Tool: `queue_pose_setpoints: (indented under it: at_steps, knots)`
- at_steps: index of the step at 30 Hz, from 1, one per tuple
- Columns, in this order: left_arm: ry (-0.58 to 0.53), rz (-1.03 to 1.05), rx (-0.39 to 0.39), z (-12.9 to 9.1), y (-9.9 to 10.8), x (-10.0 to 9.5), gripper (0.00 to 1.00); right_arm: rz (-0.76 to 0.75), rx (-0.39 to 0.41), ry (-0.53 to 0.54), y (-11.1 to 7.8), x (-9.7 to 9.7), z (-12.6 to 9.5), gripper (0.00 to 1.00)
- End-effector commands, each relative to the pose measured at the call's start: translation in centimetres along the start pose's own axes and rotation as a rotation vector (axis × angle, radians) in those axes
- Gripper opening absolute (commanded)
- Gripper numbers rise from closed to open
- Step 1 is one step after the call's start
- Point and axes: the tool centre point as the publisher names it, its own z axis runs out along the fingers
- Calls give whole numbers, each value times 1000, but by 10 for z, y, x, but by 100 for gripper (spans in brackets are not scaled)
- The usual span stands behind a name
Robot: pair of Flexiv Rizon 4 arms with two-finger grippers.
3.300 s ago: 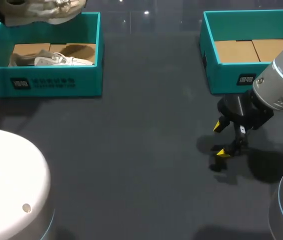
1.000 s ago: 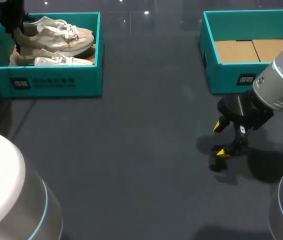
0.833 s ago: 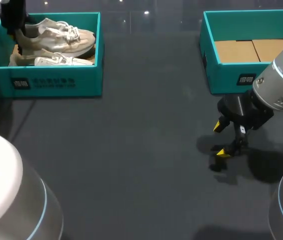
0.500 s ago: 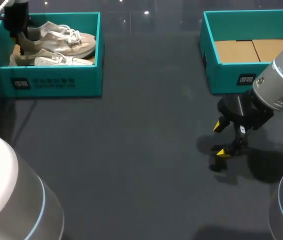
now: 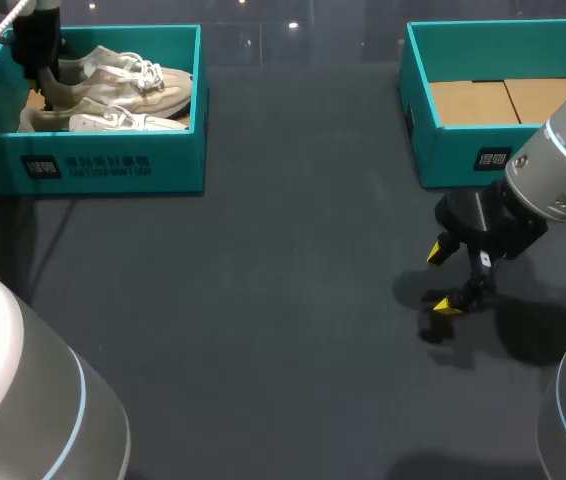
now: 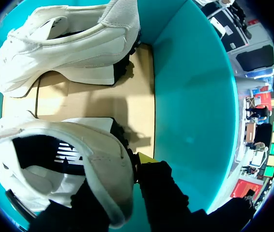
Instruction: Take the shoe out of the shoebox, open the shoe tongue, remove and reinsert the insole, then place the shoe into the shoebox
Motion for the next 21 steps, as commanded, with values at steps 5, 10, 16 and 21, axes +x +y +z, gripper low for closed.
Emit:
queue_pose_setpoints:
  at_steps: [5,10,16,21]
  knots:
    - [-9,10,-7,1,3,1,58,0,1,-4,0,2,1,100]
    - [-46,19,-26,-12,0,6,86,0,1,-4,0,2,1,100]
    - [-127,38,-75,-44,-11,13,100,0,1,-4,0,2,1,100]
    - [-161,38,-125,-78,-23,18,100,0,1,-4,0,2,1,100]
